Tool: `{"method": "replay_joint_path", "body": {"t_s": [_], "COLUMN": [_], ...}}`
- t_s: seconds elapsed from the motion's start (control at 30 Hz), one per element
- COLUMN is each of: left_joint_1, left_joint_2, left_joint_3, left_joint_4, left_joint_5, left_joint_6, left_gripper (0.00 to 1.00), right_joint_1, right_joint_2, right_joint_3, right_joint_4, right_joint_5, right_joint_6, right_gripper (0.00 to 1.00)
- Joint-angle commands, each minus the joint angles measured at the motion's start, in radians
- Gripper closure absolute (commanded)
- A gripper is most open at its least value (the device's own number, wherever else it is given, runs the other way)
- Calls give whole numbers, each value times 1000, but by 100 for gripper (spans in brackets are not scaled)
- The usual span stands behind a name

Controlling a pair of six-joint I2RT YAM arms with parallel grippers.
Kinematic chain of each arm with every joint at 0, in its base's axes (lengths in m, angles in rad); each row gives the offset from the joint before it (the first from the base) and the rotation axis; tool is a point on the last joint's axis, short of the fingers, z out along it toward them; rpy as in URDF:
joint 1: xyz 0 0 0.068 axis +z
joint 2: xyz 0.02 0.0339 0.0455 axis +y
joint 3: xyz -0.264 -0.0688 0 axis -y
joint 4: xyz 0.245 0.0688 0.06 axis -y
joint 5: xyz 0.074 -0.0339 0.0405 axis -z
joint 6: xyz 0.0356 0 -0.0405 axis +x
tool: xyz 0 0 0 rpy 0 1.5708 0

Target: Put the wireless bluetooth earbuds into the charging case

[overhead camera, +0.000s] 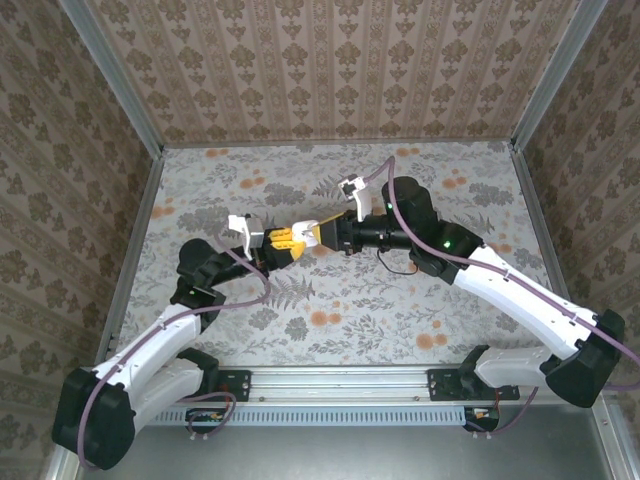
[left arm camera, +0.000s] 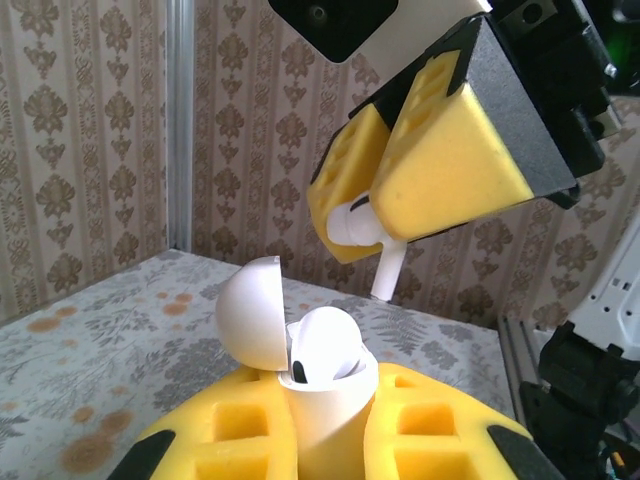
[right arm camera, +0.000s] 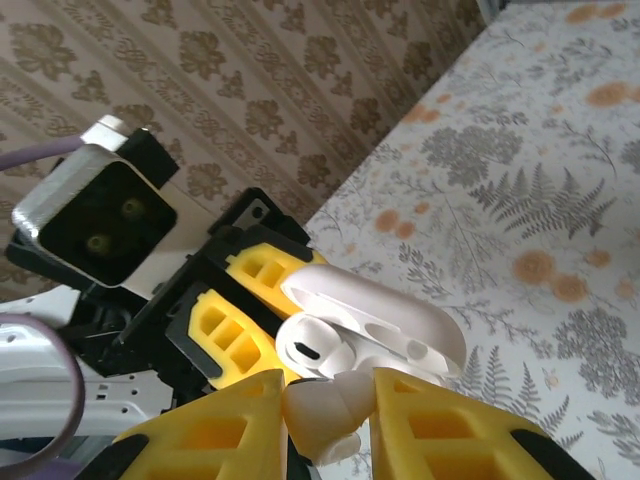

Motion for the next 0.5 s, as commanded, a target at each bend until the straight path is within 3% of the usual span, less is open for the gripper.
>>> {"method": "replay_joint_path", "body": {"t_s": [0.0,0.47], "left_joint_1": [9,6], "left_joint_2": [-5,-12], "left_joint_3": [38,40], "left_joint_4": [88,131], "left_joint_5": [49,72], "left_joint_6": [-63,-112], "left_gripper": [100,100], "right_joint_1": [-2,-2], "right_joint_2": [-33,-9], "right_joint_3": [-8,4], "right_joint_4": [68,28], "right_joint_5": [-42,-13], "right_joint_6": [-41,-89], "right_gripper": [76,77]}}
